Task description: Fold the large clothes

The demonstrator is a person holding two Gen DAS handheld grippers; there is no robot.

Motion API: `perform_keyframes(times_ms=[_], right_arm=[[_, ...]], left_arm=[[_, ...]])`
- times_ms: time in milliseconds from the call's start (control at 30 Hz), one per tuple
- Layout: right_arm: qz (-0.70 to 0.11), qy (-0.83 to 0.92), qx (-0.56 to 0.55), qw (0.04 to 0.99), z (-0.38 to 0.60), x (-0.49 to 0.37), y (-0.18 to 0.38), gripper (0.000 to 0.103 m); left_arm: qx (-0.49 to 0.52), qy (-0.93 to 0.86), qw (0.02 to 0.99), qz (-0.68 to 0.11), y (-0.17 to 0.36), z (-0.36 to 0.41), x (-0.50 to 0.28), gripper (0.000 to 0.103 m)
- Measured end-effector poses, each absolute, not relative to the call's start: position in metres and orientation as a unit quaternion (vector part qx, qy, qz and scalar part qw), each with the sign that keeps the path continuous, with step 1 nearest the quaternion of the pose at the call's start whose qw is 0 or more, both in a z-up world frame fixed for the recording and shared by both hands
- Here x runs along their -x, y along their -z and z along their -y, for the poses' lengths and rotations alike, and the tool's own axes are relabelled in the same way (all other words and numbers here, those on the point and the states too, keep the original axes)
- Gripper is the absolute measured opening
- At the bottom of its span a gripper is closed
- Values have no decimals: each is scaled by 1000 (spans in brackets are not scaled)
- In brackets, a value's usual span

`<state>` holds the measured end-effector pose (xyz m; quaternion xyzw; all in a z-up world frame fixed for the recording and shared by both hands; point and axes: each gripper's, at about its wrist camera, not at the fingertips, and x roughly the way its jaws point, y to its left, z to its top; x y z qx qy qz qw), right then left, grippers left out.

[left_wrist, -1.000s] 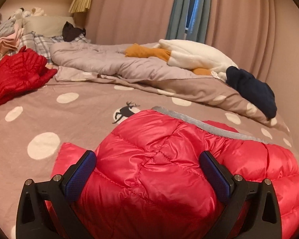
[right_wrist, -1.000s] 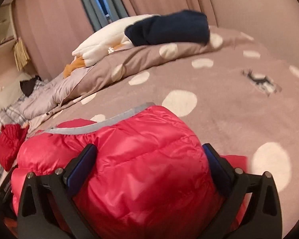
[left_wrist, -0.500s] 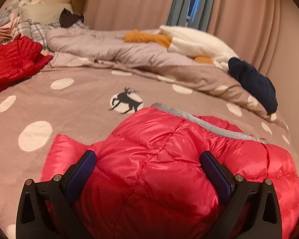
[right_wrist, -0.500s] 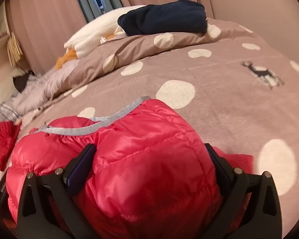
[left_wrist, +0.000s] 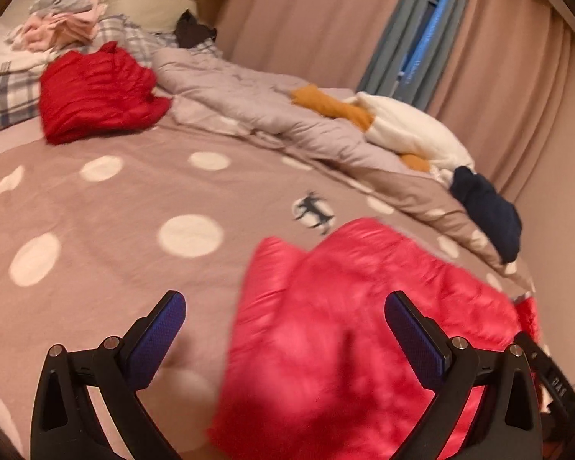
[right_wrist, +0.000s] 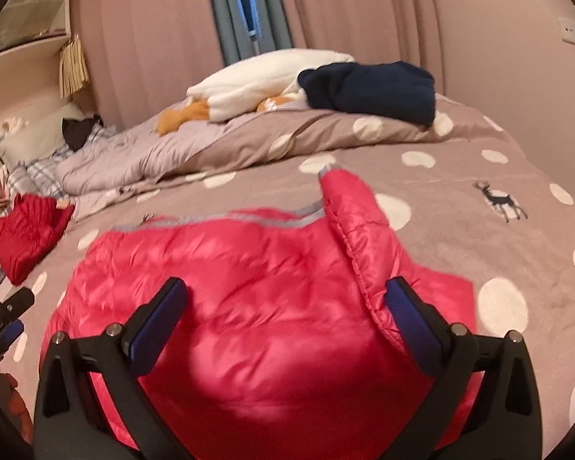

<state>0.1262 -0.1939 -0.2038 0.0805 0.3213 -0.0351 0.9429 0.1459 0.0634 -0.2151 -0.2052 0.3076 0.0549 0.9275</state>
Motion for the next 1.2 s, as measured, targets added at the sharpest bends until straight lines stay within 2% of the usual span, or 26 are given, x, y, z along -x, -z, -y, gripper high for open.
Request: perform_keyframes(times_ms=[233,400,533,667,833,1000,1200], right_arm=[[-272,88,1,958,188,-109,164,103],[-256,44,-13,966,183,-101,146,103],[-311,36,-23,949,171,-124,179,103],[-403,59,-23,913,176,-153,239,103],[-398,73,11,914,171,-164,258,103],[-388,86,46,917,163,-166,270,103],[-388,95,53,915,165,-166,276,103]], left_arm=[[255,-53,899,-353,250,-88,-138,103],[250,-33,896,-365,269,-82,-137,103],[292,9,885,-363,278,-86,-129,103],[332,68,871,-355,282,-89,-123,103],[280,125,878,-368,285,-62,-137,103],[349,200,837,-372,289,-44,-172,103],[318,164,856,-373,287,-25,-185,103]])
